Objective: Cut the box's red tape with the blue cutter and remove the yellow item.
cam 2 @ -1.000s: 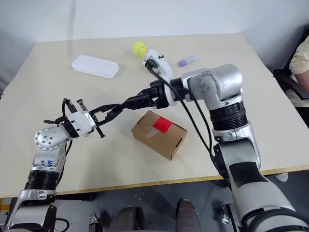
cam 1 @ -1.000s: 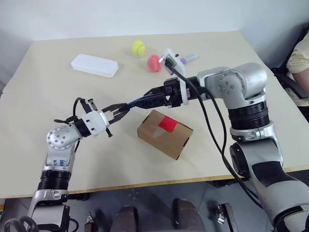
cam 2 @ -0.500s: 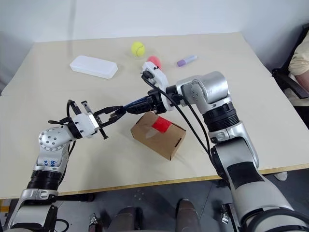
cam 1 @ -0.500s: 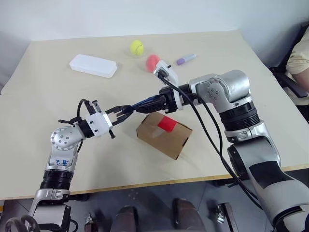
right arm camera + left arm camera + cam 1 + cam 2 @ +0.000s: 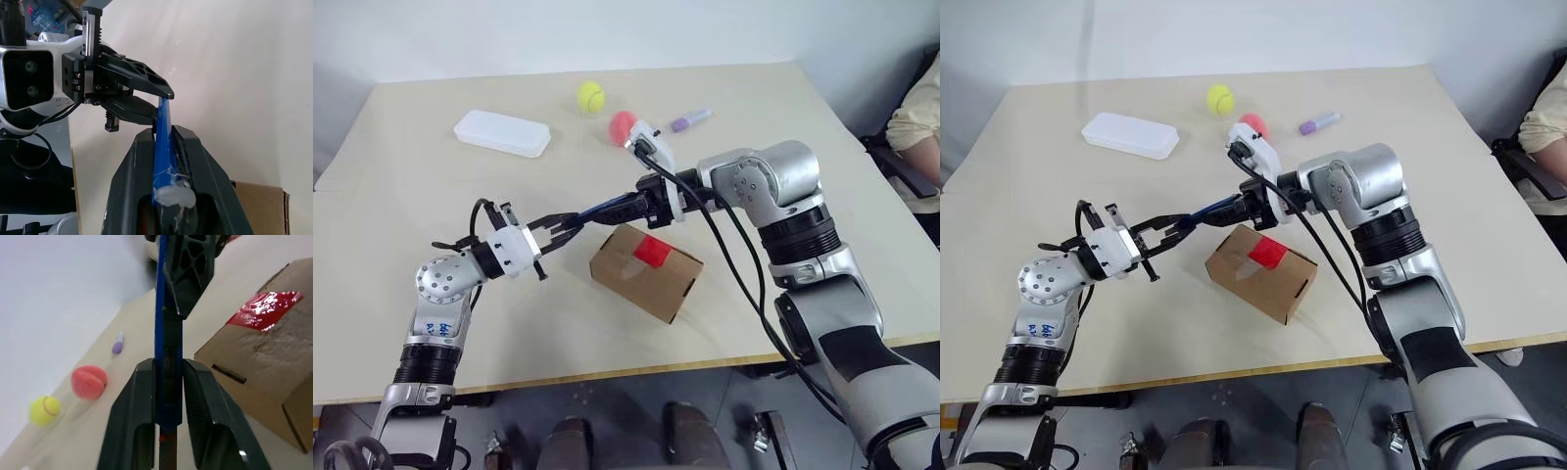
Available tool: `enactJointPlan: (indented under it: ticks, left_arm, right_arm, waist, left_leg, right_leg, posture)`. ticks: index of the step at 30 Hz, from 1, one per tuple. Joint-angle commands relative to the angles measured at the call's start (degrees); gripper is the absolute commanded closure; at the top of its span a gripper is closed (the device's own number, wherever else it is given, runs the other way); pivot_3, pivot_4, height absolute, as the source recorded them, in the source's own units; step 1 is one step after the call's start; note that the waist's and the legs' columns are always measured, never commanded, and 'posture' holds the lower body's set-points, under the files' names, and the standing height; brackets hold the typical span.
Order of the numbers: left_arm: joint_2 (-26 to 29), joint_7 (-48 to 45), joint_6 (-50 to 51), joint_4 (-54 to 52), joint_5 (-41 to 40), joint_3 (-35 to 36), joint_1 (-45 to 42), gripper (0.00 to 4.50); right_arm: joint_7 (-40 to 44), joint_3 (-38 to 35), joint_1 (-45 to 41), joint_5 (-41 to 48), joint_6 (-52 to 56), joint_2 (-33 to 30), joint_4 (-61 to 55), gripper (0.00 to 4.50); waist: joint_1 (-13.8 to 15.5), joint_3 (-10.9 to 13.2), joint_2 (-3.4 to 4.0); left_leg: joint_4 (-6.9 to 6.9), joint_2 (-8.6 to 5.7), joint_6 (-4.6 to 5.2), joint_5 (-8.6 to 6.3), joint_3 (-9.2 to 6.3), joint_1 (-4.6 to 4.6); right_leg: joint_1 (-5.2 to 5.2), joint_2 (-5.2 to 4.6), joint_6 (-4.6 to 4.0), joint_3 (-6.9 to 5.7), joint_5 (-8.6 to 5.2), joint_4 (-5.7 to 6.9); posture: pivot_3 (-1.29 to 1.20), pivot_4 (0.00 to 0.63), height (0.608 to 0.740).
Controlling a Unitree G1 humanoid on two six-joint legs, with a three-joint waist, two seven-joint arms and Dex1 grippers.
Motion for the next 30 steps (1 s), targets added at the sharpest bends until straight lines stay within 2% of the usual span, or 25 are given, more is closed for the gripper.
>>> enactJointPlan:
  ticks: [1, 4, 9, 10, 13, 16, 21, 25, 30]
  left_arm:
    - [0.5, 1.7, 6.1, -3.6, -1.5, 0.8, 1.7, 2.44]
    - [2.2, 2.5, 10.1, -5.1, -2.3, 2.9, 3.1, 1.53]
    - [8.7, 0.3, 19.1, -9.2, -8.6, 10.3, 9.1, 0.03]
    - [9.6, -0.5, 20.7, -10.6, -9.9, 11.2, 10.6, 0.00]
    - [11.9, -2.7, 30.1, -17.7, -16.1, 12.8, 16.5, 0.00]
    - [12.7, -5.1, 37.1, -24.4, -20.6, 11.2, 20.1, 0.00]
    - [8.9, -1.1, 44.9, -30.5, -22.4, 6.0, 14.1, 0.00]
    - [5.8, 1.3, 55.5, -34.5, -27.3, 2.2, 7.7, 0.00]
    - [5.8, 1.0, 62.4, -34.8, -27.4, -2.4, 1.8, 1.53]
  right_arm:
    - [-0.1, -2.7, -1.5, 1.2, -0.5, -0.8, -2.8, 4.38]
    - [-1.2, -3.7, -1.4, 1.2, -0.3, -1.3, -3.6, 4.38]
    - [-4.0, -6.6, 0.2, 1.4, 0.5, -2.9, -5.9, 4.38]
    - [-4.5, -7.1, 0.5, 1.5, 0.7, -3.2, -6.4, 4.38]
    - [-5.8, -9.0, 1.8, 2.5, 2.0, -4.1, -8.8, 4.38]
    - [-7.3, -10.5, 2.8, 3.1, 2.6, -4.3, -10.4, 4.38]
    - [-10.8, -13.7, 4.2, 4.2, 4.0, -4.8, -13.6, 4.38]
    - [-13.4, -16.8, 7.6, 5.9, 7.0, -7.9, -20.7, 4.38]
    - [-16.9, -19.4, 11.2, 7.4, 10.7, -11.4, -27.7, 4.38]
  waist:
    - [0.0, 0.0, 0.00]
    - [0.0, 0.0, 0.00]
    - [-0.3, 0.0, 0.00]
    - [-0.3, 0.0, 0.00]
    - [-0.1, 0.0, 0.00]
    - [0.4, 0.0, 0.00]
    - [1.6, 0.0, 0.00]
    - [1.8, 0.0, -0.04]
    - [1.4, 0.0, -0.04]
  left_leg:
    - [0.00, 0.00, 0.00, 0.00, -0.01, 0.00]
    - [-0.01, 0.00, 0.00, 0.00, -0.01, -0.01]
    - [-0.06, 0.03, -0.01, 0.00, 0.00, -0.01]
    - [-0.07, 0.03, -0.01, -0.01, 0.00, 0.00]
    - [-0.10, 0.04, -0.06, -0.06, 0.01, -0.01]
    - [-0.07, 0.04, -0.07, -0.11, 0.01, -0.03]
    - [0.03, 0.04, -0.06, -0.11, 0.01, -0.05]
    - [0.07, 0.04, -0.04, -0.13, 0.00, -0.07]
    - [-0.04, 0.04, -0.04, -0.15, 0.02, -0.02]
  right_leg:
    - [0.00, 0.00, 0.00, 0.00, 0.00, 0.00]
    - [0.00, 0.00, 0.00, 0.00, 0.00, 0.00]
    - [-0.05, 0.01, 0.00, 0.00, 0.00, 0.00]
    - [-0.05, 0.00, 0.00, -0.01, 0.00, 0.01]
    - [-0.06, -0.01, 0.00, -0.04, 0.00, -0.01]
    - [-0.06, -0.03, 0.00, -0.05, 0.00, -0.01]
    - [-0.05, -0.02, -0.01, -0.06, 0.00, 0.00]
    - [-0.02, -0.02, 0.00, -0.07, 0.02, -0.01]
    - [-0.06, 0.01, 0.00, -0.07, 0.02, -0.03]
  posture:
    - [0.00, 0.150, 0.740]
    - [0.00, 0.150, 0.740]
    - [0.00, 0.150, 0.740]
    - [0.00, 0.150, 0.740]
    - [0.00, 0.150, 0.740]
    - [0.00, 0.150, 0.740]
    - [0.00, 0.150, 0.740]
    - [0.00, 0.150, 0.740]
    - [0.00, 0.150, 0.740]
